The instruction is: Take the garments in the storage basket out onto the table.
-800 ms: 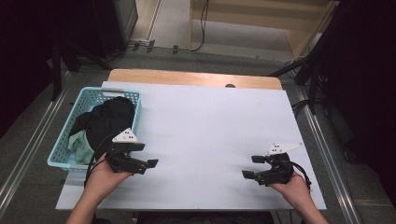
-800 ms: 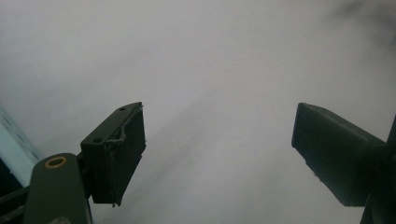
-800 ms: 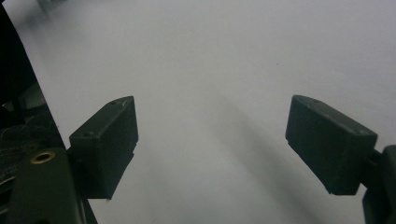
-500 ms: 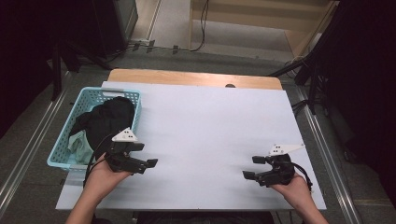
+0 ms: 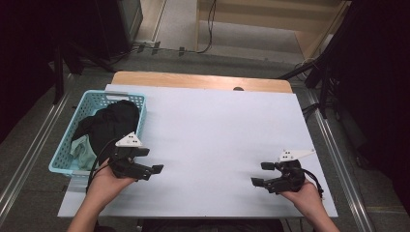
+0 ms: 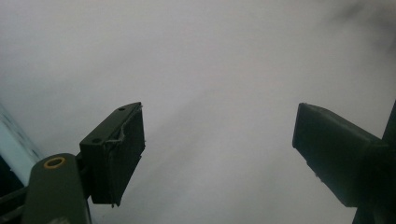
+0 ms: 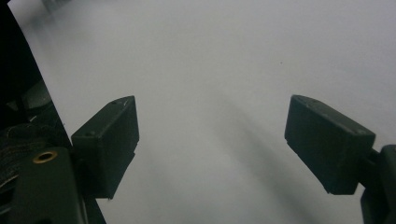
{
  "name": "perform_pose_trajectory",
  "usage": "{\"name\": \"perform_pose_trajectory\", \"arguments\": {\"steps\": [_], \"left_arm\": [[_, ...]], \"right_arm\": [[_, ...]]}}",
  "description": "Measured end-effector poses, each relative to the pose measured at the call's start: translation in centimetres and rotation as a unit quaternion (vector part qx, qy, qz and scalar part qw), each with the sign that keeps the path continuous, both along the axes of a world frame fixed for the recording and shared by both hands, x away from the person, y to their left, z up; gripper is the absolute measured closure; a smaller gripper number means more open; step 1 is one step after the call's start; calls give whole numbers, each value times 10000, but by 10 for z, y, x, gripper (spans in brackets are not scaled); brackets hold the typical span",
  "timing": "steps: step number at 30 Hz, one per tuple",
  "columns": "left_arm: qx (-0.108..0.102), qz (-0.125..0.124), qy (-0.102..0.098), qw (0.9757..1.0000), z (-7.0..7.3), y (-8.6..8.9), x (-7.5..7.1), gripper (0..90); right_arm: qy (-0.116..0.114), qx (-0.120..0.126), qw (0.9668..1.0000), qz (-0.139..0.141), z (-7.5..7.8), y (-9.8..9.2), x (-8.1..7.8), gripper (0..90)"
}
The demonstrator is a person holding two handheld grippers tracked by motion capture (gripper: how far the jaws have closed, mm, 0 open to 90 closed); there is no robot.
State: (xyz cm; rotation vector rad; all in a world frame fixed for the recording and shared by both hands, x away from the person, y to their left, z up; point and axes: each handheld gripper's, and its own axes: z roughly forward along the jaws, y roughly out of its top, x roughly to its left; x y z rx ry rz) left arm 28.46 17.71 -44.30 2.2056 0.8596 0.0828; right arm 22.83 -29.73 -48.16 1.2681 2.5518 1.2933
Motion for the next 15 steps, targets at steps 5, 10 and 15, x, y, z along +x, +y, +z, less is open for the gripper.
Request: {"name": "perform_pose_trajectory", "arguments": {"steps": [5, 10, 15], "left_arm": [[50, -18, -19, 10000, 0, -1, 0, 179], [75, -29, -28, 10000, 0, -1, 0, 179], [73, -29, -34, 10000, -1, -1, 0, 183]], "right_arm": [[-14, 2, 10000, 17, 0, 1, 0, 163], [-9, 5, 10000, 21, 0, 1, 0, 164], [21, 3, 10000, 20, -1, 0, 0, 165]]}}
